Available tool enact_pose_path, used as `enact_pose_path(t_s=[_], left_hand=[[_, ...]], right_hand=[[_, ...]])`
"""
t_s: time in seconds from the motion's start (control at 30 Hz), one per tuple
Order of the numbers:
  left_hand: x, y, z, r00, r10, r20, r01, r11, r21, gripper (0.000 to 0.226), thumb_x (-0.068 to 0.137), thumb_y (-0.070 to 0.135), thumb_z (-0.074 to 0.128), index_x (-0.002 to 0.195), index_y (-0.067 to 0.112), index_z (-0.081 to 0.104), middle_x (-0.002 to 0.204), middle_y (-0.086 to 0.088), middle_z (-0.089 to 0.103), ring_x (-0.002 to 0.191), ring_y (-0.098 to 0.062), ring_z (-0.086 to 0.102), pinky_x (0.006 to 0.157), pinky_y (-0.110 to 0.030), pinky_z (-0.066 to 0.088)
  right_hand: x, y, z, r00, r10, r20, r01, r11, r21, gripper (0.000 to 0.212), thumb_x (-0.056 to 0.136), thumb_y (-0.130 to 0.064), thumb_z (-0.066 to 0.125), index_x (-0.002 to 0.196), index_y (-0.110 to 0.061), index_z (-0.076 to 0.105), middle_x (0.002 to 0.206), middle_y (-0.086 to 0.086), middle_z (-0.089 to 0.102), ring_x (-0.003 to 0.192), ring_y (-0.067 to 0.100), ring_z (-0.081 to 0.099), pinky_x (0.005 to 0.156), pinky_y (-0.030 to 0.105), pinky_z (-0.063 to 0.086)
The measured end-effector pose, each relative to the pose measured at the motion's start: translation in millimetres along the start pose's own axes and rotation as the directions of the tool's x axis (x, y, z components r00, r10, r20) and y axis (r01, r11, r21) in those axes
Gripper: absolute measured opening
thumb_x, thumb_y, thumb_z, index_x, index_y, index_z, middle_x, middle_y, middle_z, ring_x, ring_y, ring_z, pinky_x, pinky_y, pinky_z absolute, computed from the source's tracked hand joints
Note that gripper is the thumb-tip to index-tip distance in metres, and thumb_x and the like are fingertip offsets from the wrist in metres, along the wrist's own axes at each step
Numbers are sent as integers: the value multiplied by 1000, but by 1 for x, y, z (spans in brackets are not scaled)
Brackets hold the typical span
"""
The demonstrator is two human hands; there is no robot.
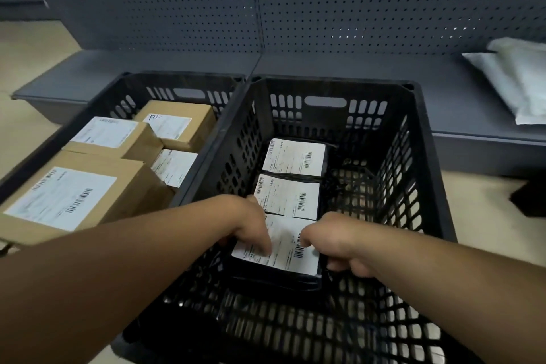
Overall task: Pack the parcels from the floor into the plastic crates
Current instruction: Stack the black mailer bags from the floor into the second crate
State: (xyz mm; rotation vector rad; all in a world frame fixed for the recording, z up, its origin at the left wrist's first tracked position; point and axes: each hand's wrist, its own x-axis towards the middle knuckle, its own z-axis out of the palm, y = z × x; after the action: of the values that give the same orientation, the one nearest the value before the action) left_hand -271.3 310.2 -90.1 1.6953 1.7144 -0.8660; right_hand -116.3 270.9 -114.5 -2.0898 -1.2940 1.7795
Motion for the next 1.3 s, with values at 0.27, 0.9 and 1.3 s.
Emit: enact_pose_path(t_s=[0.27, 0.9, 1.3], left_hand=[[3, 9, 12, 989, 33, 143, -74, 953, 294, 79, 92, 44, 72, 150, 3, 39, 144, -12, 51, 63, -16, 47, 42, -19, 36], [49, 2, 77, 963, 89, -254, 44, 879, 475, 50, 95, 13, 55, 140, -3, 38, 139, -21, 36, 125, -34, 43, 99, -36, 46], [52, 2, 68, 977, 100, -190, -8, 901, 434, 72, 89, 14, 69, 145, 0, 28, 145, -22, 33, 132, -35, 40, 110, -40, 41]], right_hand=[[26, 10, 25, 997, 74, -14, -75, 993, -92, 29, 93, -19, 51, 120, -11, 58, 118, 10, 61, 75, 26, 56, 46, 24, 38], [51, 4, 44, 999, 43, -18, -47, 963, -266, 20, 97, -4, 44, 80, -9, 53, 84, 8, 54, 71, 19, 50, 70, 26, 42], [33, -20, 15, 991, -20, 130, 115, 610, -784, 34, 100, -9, 44, 128, -1, 61, 117, 16, 63, 101, 34, 62, 86, 32, 55]])
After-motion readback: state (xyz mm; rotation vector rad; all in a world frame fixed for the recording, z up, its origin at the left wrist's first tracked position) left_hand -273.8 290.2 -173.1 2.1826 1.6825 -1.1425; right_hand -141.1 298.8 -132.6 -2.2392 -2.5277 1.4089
